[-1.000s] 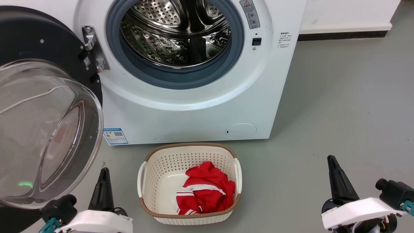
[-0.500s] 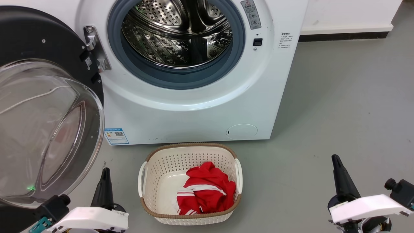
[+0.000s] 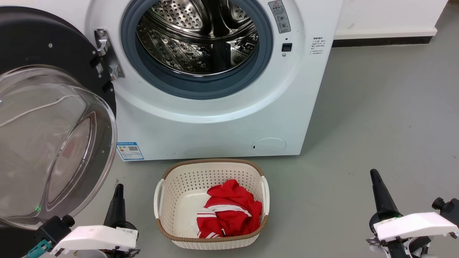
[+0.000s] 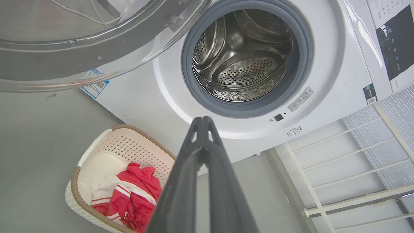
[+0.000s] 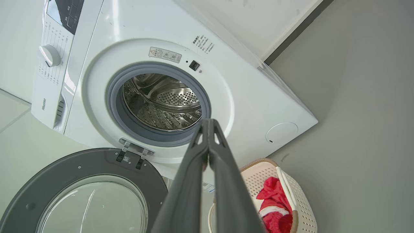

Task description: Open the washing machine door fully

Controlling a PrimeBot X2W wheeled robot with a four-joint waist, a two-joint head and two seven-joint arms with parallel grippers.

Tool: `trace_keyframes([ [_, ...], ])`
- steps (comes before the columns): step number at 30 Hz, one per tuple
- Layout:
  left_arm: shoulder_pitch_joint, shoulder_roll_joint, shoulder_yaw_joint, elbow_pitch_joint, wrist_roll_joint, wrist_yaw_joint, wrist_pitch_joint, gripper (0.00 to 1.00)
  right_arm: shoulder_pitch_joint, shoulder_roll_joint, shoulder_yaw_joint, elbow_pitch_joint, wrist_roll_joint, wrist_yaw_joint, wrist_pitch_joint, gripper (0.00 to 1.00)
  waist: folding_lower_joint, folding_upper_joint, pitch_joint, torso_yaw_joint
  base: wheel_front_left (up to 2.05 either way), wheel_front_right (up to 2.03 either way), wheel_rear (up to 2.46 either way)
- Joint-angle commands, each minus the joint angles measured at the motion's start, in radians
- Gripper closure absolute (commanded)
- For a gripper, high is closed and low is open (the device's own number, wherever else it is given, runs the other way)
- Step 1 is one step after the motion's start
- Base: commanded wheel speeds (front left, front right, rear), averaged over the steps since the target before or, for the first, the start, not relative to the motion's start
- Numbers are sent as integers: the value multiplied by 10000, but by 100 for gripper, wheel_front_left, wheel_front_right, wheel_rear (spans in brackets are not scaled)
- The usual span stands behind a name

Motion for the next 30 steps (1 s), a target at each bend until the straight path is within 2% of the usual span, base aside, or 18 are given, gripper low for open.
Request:
trace_keyframes([
  [1,-302,29,38,-43,-333,-70,77,100,-235,-73,-52,-50,363,1,53,100,0,0,-2,4,0,0,0],
  [30,-678,35,151,390,-3572,-294,865,100,-492,-69,-372,260,3402,1,743,100,0,0,-49,78,0,0,0],
])
